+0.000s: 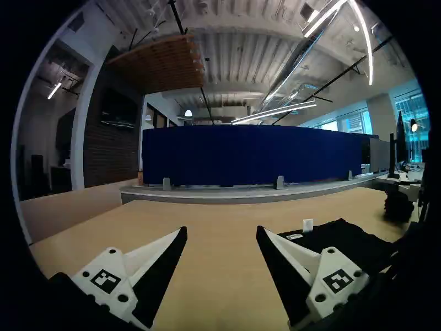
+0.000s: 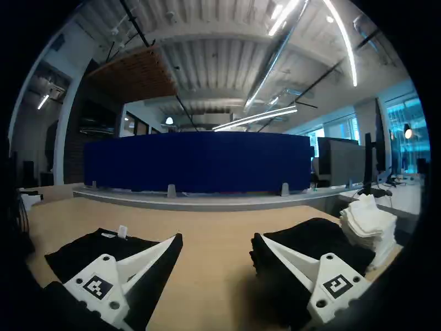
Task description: Fold towel
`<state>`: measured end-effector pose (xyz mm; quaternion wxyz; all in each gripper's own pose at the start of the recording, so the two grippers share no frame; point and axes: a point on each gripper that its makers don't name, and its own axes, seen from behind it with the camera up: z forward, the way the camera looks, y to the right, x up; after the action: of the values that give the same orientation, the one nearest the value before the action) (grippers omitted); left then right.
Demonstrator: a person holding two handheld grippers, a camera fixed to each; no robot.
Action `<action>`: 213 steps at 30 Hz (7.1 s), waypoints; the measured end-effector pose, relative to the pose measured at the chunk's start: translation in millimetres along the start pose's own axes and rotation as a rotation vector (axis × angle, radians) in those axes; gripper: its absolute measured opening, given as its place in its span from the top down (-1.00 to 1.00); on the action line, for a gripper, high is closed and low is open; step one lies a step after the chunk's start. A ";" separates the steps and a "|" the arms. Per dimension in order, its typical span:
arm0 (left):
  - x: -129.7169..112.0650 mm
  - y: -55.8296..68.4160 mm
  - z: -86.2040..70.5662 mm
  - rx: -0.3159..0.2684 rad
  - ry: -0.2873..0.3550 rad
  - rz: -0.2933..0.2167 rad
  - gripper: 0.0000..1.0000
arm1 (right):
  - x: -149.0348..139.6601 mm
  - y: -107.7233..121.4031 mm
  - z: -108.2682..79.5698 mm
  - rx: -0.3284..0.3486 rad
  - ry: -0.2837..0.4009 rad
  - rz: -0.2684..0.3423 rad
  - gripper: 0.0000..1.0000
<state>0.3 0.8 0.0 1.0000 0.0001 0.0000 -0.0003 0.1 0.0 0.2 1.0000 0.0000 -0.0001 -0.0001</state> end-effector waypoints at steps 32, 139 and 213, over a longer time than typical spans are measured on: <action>0.3 0.6 -0.3 0.000 0.000 0.000 -0.86 | 1.4 0.1 0.6 0.000 0.000 -0.001 -1.00; 146.4 79.1 -48.9 -0.429 -0.312 0.177 -0.85 | 164.4 -107.8 -51.2 0.419 -0.329 -0.210 -1.00; -111.6 111.4 -88.8 -0.585 -0.869 0.241 -0.85 | -96.7 -99.1 -94.5 0.528 -0.759 -0.281 -1.00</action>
<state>-111.3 112.2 -88.7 0.8591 -0.2787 -0.4138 0.1143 -96.7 -99.2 -94.3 0.8854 0.2538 -0.3651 -0.1353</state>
